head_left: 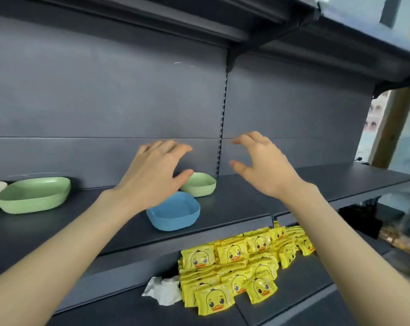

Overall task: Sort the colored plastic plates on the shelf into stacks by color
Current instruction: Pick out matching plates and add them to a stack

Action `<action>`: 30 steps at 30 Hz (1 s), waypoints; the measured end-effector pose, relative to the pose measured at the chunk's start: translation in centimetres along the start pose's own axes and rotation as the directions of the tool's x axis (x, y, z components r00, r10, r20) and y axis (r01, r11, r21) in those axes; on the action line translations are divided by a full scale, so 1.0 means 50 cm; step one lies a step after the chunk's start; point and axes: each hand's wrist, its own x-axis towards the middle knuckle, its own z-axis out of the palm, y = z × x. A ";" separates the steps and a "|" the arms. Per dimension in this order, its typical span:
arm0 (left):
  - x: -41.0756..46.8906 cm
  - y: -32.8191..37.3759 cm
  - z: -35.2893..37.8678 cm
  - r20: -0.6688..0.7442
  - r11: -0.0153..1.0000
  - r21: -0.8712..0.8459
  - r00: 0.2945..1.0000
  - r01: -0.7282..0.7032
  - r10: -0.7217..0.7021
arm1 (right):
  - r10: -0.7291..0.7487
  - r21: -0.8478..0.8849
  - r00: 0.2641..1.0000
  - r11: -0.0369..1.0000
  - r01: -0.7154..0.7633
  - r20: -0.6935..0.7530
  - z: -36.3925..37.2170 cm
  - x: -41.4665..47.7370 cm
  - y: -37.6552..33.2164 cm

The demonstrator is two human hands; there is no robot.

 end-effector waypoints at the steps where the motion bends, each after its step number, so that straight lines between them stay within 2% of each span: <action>1: 0.008 0.028 0.007 0.005 1.000 0.000 1.000 0.001 -0.001 | 0.014 -0.006 1.000 1.000 -0.014 0.000 -0.013 -0.014 0.027; 10: 0.113 0.213 0.138 0.072 0.997 -0.054 0.996 -0.052 0.056 | 0.092 -0.065 0.994 0.994 -0.088 0.057 -0.037 -0.066 0.259; 20: 0.291 0.285 0.384 0.169 0.988 -0.153 0.985 -0.013 0.039 | 0.141 -0.092 0.978 0.987 -0.128 0.152 0.067 0.014 0.524; 25: 0.395 0.309 0.513 0.262 0.982 -0.178 0.965 0.064 -0.016 | 0.175 -0.060 0.953 0.984 -0.165 0.247 0.148 0.081 0.662; 30: 0.453 0.330 0.624 0.378 0.951 -0.189 0.912 0.245 -0.160 | 0.181 0.030 0.919 0.979 -0.204 0.350 0.227 0.136 0.770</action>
